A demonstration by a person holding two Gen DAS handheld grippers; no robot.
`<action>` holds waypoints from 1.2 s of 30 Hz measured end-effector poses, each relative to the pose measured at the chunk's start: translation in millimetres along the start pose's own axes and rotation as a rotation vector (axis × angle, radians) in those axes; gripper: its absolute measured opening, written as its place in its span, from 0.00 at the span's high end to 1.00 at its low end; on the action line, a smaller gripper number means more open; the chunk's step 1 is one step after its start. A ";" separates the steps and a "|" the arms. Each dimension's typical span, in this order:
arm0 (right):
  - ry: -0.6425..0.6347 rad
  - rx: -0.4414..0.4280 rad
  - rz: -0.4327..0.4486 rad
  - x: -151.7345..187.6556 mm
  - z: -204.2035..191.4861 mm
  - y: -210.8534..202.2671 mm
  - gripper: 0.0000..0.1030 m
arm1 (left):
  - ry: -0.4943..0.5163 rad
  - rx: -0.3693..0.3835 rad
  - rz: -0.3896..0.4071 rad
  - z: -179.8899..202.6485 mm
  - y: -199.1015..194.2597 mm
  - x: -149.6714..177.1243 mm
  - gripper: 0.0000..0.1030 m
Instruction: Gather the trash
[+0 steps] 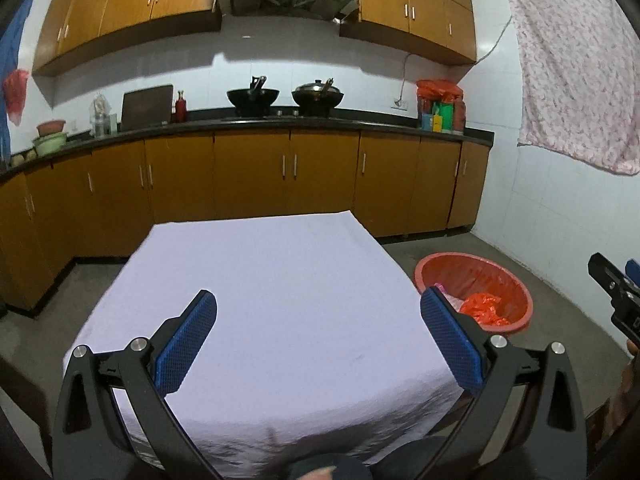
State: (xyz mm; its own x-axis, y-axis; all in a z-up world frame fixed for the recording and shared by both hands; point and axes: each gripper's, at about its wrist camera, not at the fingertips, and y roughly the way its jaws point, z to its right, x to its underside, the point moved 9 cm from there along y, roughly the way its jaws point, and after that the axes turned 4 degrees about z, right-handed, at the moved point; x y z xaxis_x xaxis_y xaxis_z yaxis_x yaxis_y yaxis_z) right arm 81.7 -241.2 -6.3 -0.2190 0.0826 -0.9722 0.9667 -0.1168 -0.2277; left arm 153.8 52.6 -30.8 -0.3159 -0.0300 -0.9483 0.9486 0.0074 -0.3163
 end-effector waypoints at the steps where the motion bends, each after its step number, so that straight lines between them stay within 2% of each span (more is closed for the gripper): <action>1: -0.009 0.000 0.003 1.4 -2.4 -3.6 0.04 | 0.006 -0.002 0.008 0.0 -2.6 0.7 0.02; 18: -0.072 -0.021 0.015 11.1 -30.2 -28.8 0.04 | 0.015 -0.035 0.053 -11.5 -22.9 11.9 0.02; 36: -0.058 -0.009 -0.011 23.4 -29.6 -31.0 0.04 | 0.038 -0.044 0.045 -18.7 -26.0 18.5 0.02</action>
State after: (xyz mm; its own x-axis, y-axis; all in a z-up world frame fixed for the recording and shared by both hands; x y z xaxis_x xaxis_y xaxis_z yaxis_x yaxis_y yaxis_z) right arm 50.5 -206.4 -20.3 -0.2365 0.0258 -0.9713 0.9654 -0.1070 -0.2379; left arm 123.0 70.5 -40.6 -0.2745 0.0090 -0.9615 0.9604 0.0519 -0.2737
